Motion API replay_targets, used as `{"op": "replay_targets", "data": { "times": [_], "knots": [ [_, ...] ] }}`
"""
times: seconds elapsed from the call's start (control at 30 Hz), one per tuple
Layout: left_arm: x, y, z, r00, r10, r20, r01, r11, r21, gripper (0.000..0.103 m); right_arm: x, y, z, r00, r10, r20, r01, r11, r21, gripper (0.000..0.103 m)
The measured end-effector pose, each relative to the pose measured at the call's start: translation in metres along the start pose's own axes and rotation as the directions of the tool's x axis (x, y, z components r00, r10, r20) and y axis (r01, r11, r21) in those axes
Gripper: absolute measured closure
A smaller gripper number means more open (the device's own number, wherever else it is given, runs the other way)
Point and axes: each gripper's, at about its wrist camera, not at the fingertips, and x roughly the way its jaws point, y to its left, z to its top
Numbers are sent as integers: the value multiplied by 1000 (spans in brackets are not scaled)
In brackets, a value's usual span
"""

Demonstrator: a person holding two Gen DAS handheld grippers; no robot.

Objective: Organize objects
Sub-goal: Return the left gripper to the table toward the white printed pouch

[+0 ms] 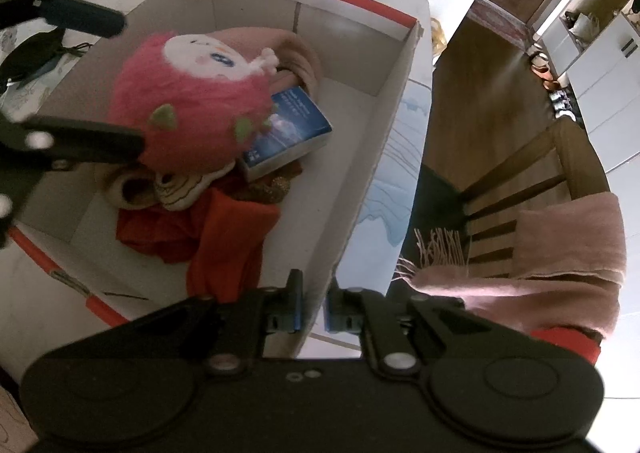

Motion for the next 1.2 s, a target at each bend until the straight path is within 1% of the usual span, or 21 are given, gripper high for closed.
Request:
{"op": "replay_targets", "data": {
  "times": [0.13,0.27,0.43,0.6,0.73,0.93,1.07,1.2],
  "knots": [
    [-25,5,-4,999,2,46,-1,1000,-20,8,1,0,0,1000,-2,-2,2,1000,8,94],
    [-46,19,-13,997,16,79,-9,996,-84,7,-1,-1,2,1000,-4,2,4,1000,15,94],
    [-70,42,-32,994,69,89,-53,984,-172,7,-2,-2,3,1000,-5,4,5,1000,28,95],
    [-93,66,-52,987,134,88,-109,963,-246,7,-3,-3,2,1000,-3,4,3,999,43,96],
    [-112,88,-68,976,204,80,-173,940,-294,7,-3,-2,2,1000,-7,5,6,999,47,96],
    [-134,123,-89,957,284,63,-244,899,-363,7,-3,-3,2,1000,-6,2,6,998,61,96],
    [-145,143,-101,940,338,44,-297,876,-381,7,-3,-5,2,1000,0,-1,0,997,78,96],
    [-152,166,-114,919,394,14,-356,843,-403,7,-4,-6,2,1000,2,-3,-2,996,87,97]
  ]
}}
